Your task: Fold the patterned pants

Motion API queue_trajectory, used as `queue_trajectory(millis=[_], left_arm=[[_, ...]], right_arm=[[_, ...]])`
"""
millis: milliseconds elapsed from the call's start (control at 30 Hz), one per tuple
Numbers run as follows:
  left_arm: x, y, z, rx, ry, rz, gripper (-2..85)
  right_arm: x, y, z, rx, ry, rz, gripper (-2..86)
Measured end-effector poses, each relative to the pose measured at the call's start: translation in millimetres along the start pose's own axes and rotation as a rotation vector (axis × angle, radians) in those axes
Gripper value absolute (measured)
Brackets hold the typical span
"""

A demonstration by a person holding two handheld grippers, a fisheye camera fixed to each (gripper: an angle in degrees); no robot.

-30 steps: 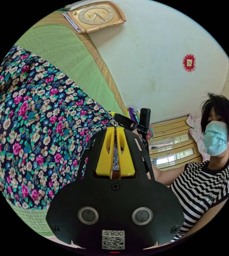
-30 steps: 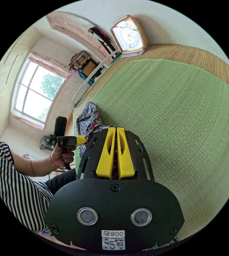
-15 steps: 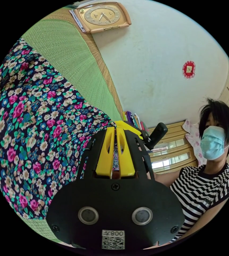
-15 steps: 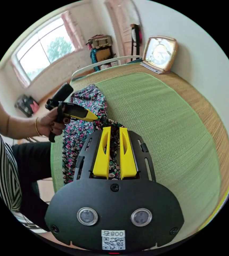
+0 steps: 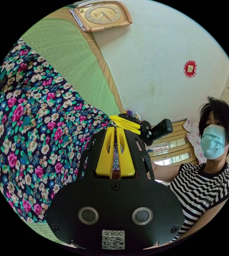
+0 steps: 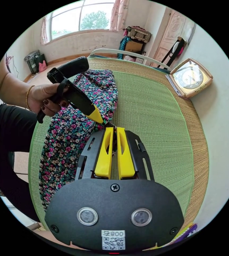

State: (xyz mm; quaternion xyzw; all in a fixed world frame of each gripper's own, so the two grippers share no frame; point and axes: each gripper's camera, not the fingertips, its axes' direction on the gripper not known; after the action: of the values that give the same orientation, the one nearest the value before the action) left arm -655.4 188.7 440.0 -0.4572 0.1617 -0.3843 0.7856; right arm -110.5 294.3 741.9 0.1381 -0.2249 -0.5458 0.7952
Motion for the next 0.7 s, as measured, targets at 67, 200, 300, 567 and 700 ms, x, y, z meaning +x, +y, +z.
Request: queue_trajectory(millis=[67,200,300,567,700], left_arm=[[4.3,-0.9,3.2,0.010,-0.008,0.011,0.9],[12.1,-3.0,7.4,0.027,-0.005,0.032,0.7],[19.1,-6.5,15.4,0.003,-0.057,0.044,0.5],[33.0,-9.3,50.1,-0.129,-0.362,0.052,0.3],[42.8,-6.8,55.7,-0.120,-0.334,0.049,0.3]], right_arm=[[10.8,1.9,-4.0,0.031,-0.006,0.046,0.7],[42.2,11.0,-4.0,0.049,-0.086,0.183,0.1],[74.3,22.0,5.1,0.058,-0.234,0.318,0.1],[141.3,51.3,48.7,-0.016,-0.517,0.572,0.3],[150.8,62.2,45.2,-0.018,-0.516,0.614,0.3]])
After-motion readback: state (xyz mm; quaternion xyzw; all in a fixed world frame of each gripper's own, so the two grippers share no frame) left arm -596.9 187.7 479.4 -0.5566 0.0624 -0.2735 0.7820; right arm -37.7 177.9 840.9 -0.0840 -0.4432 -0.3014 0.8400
